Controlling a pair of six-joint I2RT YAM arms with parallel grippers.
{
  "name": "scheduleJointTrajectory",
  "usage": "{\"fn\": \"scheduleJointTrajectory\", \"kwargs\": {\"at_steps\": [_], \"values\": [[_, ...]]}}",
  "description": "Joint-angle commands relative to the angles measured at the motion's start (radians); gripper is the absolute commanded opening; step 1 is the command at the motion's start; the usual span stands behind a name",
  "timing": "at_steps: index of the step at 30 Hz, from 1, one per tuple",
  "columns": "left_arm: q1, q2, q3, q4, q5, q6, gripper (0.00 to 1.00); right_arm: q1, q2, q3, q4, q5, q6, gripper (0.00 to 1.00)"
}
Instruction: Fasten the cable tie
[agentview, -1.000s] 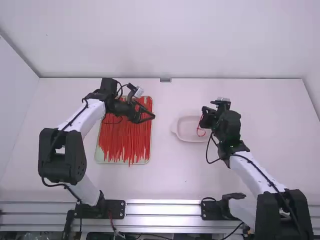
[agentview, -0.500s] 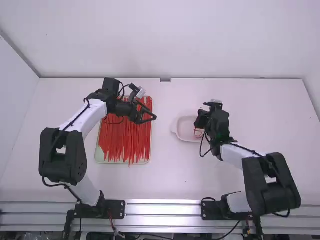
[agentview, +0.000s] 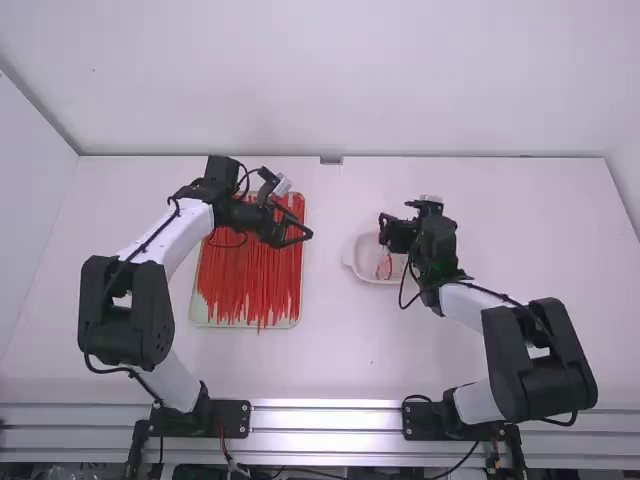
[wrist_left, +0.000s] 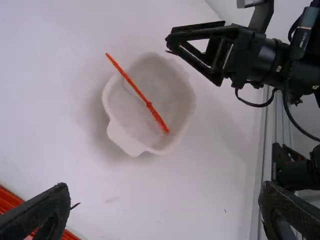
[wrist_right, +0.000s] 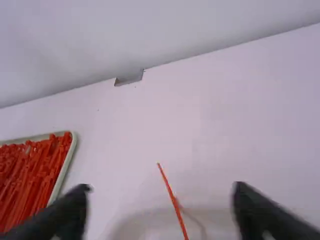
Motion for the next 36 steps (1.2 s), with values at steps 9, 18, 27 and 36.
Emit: {"fn": "scheduleJointTrajectory", "kwargs": {"at_steps": [9, 18, 27, 36], "values": [[-0.003, -0.002, -0.011, -0.008, -0.084, -0.031, 0.99, 0.002, -0.039, 0.02, -0.011, -0.001, 0.002, 1.0], [-0.003, -0.003, -0.011, -0.011, -0.093, -0.029, 0.99, 0.002, -0.163, 0.02, -0.188, 0.006, -0.035, 0.99], [0.01, -0.008, -0.005, -0.003, -0.164, -0.069, 0.99, 0.002, -0.34, 0.02, -0.392, 0.037, -0.085, 1.0], [0.015, -0.058, -0.002, 0.005, -0.305, -0.189, 0.99, 0.004, -0.501, 0.02, -0.545, 0.089, -0.087, 1.0]]}}
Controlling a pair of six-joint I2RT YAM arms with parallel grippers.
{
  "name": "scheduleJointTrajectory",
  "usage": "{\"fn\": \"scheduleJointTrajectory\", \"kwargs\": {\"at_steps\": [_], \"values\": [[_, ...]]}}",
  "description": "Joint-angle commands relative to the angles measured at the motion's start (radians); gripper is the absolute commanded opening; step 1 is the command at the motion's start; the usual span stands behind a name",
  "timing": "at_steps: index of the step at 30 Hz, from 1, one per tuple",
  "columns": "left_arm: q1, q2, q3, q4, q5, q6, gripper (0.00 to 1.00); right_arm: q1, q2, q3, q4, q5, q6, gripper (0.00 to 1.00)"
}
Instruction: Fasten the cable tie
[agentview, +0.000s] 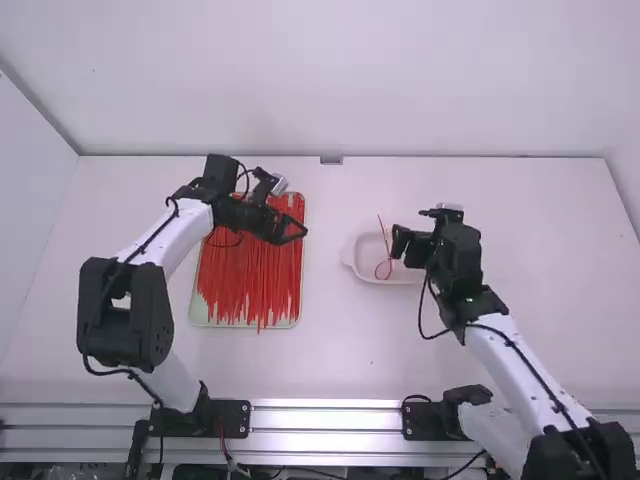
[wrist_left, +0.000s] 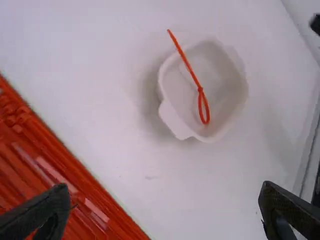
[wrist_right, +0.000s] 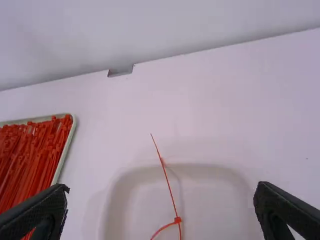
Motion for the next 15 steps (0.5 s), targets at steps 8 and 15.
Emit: {"fn": "scheduleJointTrajectory", "kwargs": {"at_steps": [8, 15], "values": [[0.002, -0.141, -0.002, -0.054, -0.276, -0.198, 0.99, 0.006, -0.136, 0.019, -0.133, 0.008, 0.005, 1.0], [0.008, -0.18, -0.002, -0.139, -0.331, -0.224, 0.99, 0.056, -0.199, 0.019, -0.183, 0.014, 0.004, 1.0]]}}
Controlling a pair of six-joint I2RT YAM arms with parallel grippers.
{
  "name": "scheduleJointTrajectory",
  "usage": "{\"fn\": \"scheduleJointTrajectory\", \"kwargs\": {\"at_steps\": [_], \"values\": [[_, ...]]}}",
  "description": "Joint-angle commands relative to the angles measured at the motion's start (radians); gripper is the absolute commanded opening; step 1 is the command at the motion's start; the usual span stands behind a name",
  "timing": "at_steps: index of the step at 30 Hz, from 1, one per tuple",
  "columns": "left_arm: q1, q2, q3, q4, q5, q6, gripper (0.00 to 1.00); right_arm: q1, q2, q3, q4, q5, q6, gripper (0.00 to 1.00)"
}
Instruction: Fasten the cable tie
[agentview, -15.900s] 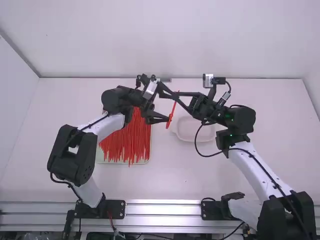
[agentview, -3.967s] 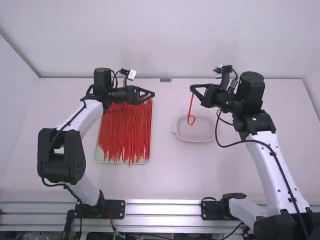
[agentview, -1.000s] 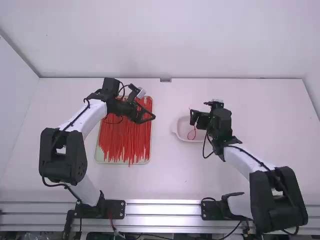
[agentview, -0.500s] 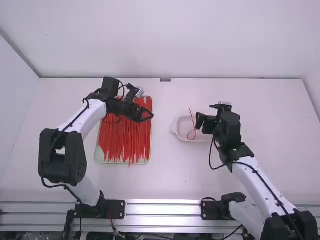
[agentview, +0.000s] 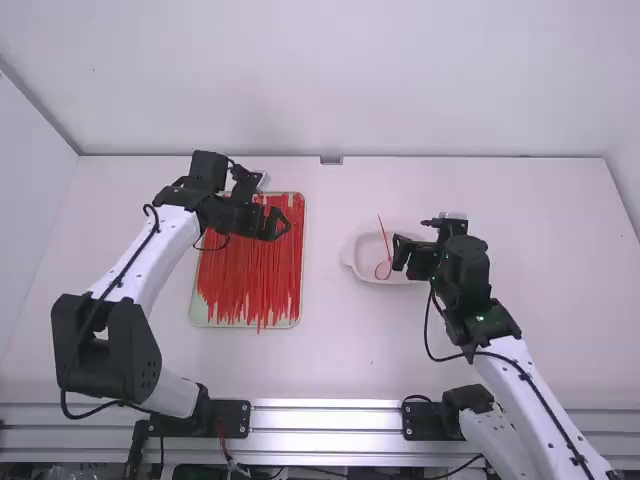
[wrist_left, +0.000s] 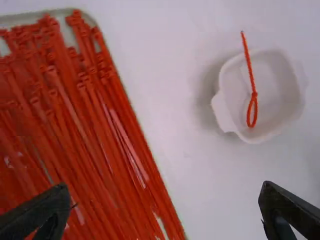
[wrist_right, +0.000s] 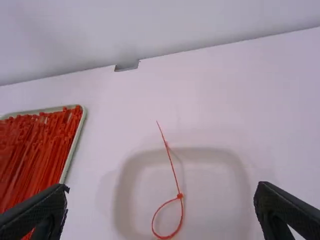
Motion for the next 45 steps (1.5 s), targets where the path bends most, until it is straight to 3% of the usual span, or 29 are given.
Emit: {"fn": "scheduleJointTrajectory", "kwargs": {"at_steps": [1, 34, 45], "values": [[0.006, -0.023, -0.002, -0.014, -0.028, -0.021, 0.99, 0.02, -0.026, 0.019, -0.006, 0.006, 0.004, 1.0], [0.005, -0.025, -0.004, -0.029, -0.028, -0.015, 0.99, 0.033, -0.031, 0.016, -0.019, 0.047, 0.003, 0.99], [0.075, -0.15, -0.13, 0.096, -0.153, -0.069, 0.86, -0.107, -0.171, -0.124, 0.034, 0.003, -0.138, 0.85]]}}
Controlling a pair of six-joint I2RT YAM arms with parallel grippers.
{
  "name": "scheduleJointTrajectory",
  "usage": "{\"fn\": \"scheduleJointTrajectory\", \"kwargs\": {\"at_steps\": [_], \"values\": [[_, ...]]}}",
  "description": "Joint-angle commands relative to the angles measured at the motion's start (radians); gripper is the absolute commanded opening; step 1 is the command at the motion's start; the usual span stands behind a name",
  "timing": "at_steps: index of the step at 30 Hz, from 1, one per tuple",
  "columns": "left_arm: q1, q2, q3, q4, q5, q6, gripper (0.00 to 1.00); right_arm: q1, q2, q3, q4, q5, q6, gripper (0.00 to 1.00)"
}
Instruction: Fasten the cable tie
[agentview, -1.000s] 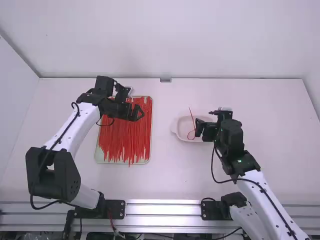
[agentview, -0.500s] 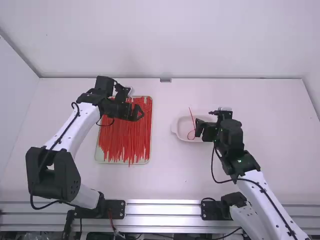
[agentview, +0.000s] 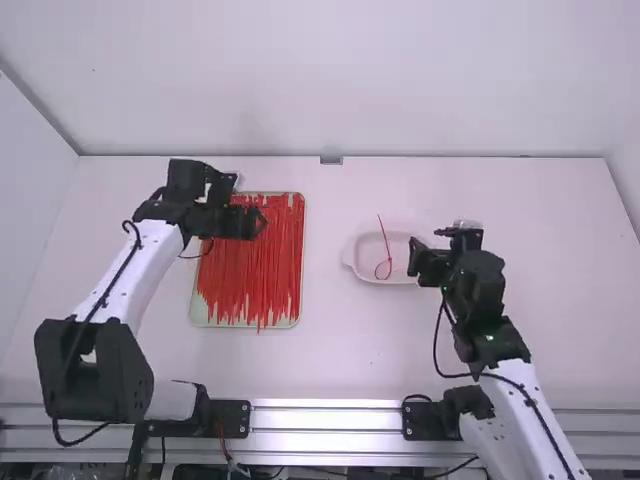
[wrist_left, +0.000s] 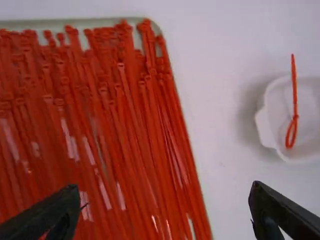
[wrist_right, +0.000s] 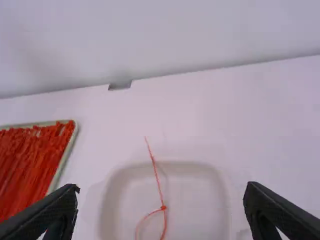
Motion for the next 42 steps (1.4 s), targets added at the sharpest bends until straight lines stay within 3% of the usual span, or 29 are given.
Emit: {"fn": "scheduleJointTrajectory", "kwargs": {"at_steps": [1, 8, 20, 27, 42], "values": [[-0.002, -0.056, -0.036, 0.022, -0.047, -0.009, 0.85, -0.038, -0.041, -0.048, 0.001, -0.004, -0.065, 0.84], [-0.002, -0.166, -0.146, 0.132, -0.157, -0.009, 0.74, -0.171, -0.176, -0.183, 0.001, -0.004, -0.2, 0.71], [-0.002, -0.422, -0.401, 0.387, -0.392, -0.009, 0.49, -0.171, -0.459, -0.466, 0.001, -0.004, -0.203, 0.42], [-0.002, -0.601, -0.58, 0.551, -0.392, -0.009, 0.31, -0.171, -0.614, -0.472, 0.001, -0.004, -0.203, 0.27], [-0.002, -0.922, -0.902, 0.551, -0.392, -0.009, 0.0, -0.171, -0.784, -0.472, 0.001, -0.004, -0.203, 0.06]]}}
